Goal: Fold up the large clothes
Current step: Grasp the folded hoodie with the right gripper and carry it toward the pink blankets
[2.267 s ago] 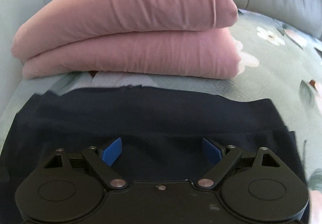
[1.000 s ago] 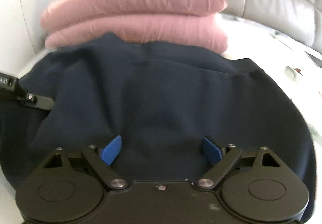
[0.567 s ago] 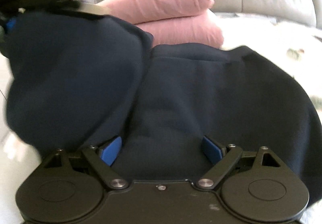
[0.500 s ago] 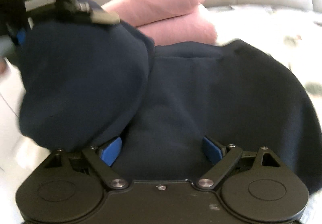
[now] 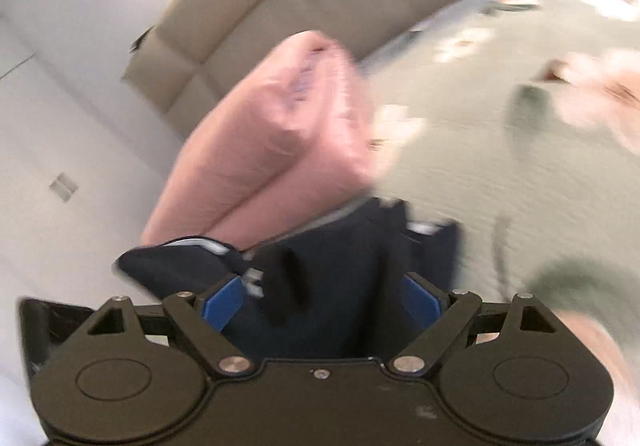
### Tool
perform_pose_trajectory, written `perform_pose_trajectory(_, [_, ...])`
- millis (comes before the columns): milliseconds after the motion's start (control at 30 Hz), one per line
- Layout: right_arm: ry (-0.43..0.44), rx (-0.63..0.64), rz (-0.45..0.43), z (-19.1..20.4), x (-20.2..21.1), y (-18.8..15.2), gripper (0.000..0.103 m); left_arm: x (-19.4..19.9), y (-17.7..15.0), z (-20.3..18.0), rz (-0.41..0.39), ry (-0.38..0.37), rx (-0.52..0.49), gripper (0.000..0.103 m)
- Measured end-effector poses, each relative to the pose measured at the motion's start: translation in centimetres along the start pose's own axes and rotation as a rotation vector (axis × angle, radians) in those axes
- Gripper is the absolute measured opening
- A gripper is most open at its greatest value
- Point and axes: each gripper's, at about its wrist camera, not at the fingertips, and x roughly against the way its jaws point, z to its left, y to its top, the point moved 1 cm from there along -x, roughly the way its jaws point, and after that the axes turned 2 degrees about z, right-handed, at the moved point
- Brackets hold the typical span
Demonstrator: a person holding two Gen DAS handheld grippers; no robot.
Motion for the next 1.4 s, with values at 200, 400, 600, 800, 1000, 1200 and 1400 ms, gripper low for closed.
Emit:
perform_pose_trajectory(200, [0.164, 0.196, 0.124, 4.4, -4.4, 2.2, 0.102, 0.1, 0.3, 0.6, 0.011, -0.039, 0.047, 0.078])
perform_pose_trajectory(400, [0.202, 0.36, 0.284, 7.5, -8.8, 2.1, 0.101, 1.1, 0.7, 1.4, 0.041, 0.014, 0.009, 0.077])
perform_pose_trajectory(600, [0.076, 0.428, 0.284, 9.7, -11.8, 1.8, 0.023, 1.3, 1.1, 1.1, 0.055, 0.055, -0.014, 0.077])
perform_pose_trajectory(800, [-0.052, 0.301, 0.109, 5.4, -10.0, 2.7, 0.006, 1.9, 1.3, -0.2, 0.078, 0.099, -0.069, 0.078])
perform_pose_trajectory(1000, [-0.06, -0.008, 0.04, -2.1, -7.2, 3.6, 0.006, 2.4, 0.7, -2.1, 0.102, 0.152, -0.175, 0.078])
perform_pose_trajectory(1200, [-0.145, -0.194, 0.095, -8.3, -7.1, 2.1, 0.003, 3.7, -0.2, -3.1, 0.061, 0.194, -0.241, 0.078])
perform_pose_trajectory(1400, [-0.107, -0.294, 0.016, -11.3, -4.4, 2.4, 0.002, 3.7, 0.1, -1.7, -0.004, 0.43, -0.221, 0.069])
